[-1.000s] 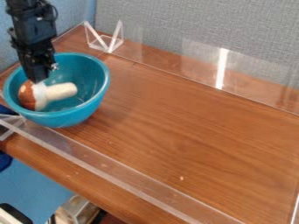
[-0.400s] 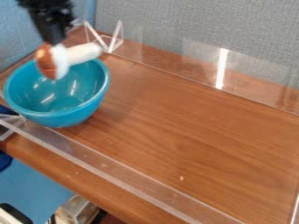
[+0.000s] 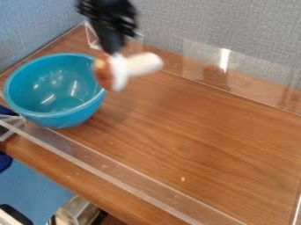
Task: Remove the mushroom from inside the blue bowl and put it on the table
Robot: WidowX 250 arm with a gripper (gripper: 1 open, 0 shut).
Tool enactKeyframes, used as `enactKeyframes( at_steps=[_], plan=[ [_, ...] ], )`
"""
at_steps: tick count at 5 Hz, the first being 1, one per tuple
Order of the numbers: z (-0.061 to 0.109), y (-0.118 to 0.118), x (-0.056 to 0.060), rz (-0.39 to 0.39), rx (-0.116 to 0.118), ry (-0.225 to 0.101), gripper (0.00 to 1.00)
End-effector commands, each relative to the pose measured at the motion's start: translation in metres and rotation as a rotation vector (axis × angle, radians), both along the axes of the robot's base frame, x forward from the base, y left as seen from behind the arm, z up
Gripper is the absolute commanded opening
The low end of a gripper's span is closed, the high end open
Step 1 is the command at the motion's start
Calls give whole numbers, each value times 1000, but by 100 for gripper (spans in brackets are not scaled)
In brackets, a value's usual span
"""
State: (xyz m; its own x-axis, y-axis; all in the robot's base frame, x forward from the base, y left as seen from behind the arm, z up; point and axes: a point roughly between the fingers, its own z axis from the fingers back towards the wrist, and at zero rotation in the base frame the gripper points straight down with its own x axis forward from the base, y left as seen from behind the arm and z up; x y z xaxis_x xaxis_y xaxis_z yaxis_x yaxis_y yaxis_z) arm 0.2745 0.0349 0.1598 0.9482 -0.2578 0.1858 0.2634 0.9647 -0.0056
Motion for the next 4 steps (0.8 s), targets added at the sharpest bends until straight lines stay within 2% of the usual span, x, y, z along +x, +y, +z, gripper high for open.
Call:
enactKeyframes(
  at_steps=[1, 2, 3, 4],
  plan=[
    [-17, -42, 4, -50, -10, 18, 0],
    [-27, -72, 6, -96, -19, 48, 0],
    [-20, -78, 3, -116, -20, 58, 0],
    [-16, -79, 6, -168, -29, 93, 0]
  ],
)
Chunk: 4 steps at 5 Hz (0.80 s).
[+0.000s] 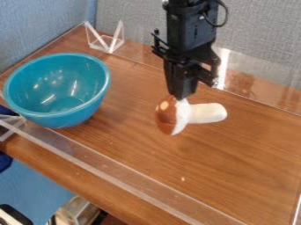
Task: Remove the mushroom from inside the blue bowl and put it on the table
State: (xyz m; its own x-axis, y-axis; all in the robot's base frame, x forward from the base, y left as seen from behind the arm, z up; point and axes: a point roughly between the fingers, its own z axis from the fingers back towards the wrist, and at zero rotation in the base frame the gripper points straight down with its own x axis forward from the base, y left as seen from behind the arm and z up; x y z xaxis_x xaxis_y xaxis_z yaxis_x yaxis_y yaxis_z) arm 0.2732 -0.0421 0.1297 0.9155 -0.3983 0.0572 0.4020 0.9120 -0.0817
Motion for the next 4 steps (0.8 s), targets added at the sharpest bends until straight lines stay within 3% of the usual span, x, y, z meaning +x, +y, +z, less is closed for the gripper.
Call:
enactKeyframes(
  at_steps=[1, 2, 3, 4],
  plan=[
    [-9, -18, 18, -67, 17, -28, 0],
    [-30, -37, 30, -101, 46, -2, 0],
    [-23, -36, 27, -85, 100, 45, 0],
    [-10, -34, 22, -56, 147, 68, 0]
  ],
)
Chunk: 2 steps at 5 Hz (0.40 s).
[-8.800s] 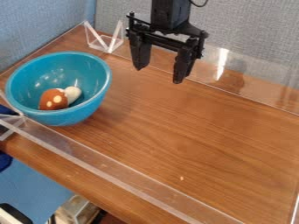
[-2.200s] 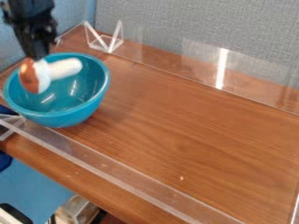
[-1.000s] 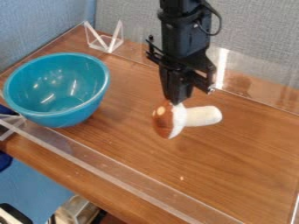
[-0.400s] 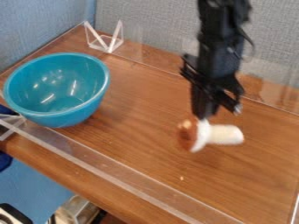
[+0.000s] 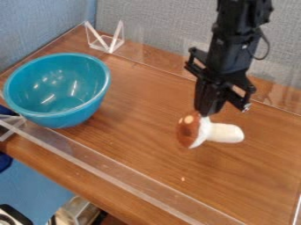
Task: Remove the mushroom from inside the blue bowl and put it on the table
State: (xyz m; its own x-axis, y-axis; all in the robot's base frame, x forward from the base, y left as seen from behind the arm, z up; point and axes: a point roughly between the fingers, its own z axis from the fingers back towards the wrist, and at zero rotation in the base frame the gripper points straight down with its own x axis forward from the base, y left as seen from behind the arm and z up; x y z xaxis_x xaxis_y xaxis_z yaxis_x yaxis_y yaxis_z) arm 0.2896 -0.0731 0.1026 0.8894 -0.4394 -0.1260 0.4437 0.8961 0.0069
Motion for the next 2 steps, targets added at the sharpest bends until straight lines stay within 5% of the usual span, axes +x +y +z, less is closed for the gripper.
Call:
enactKeyframes(
  at_steps=[1, 2],
  plan=[
    [27, -3, 0, 25, 23, -41, 0],
    [26, 2, 3, 35, 44, -28, 0]
  ],
)
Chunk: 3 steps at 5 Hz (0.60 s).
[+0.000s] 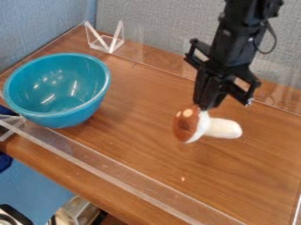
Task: Remove the mushroom from inside the blue bowl and put it on the table
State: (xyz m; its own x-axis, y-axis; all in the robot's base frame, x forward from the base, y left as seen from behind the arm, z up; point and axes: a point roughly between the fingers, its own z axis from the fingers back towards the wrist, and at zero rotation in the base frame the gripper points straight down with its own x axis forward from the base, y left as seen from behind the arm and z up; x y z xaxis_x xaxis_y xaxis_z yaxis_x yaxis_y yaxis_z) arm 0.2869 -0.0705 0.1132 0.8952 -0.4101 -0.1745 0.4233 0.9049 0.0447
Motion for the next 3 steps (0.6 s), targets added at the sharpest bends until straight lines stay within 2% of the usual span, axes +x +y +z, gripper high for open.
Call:
enactKeyframes(
  at_steps=[1, 3],
  plan=[
    [13, 4, 7, 25, 10, -40, 0],
    [15, -3, -5, 84, 31, -15, 0]
  ],
)
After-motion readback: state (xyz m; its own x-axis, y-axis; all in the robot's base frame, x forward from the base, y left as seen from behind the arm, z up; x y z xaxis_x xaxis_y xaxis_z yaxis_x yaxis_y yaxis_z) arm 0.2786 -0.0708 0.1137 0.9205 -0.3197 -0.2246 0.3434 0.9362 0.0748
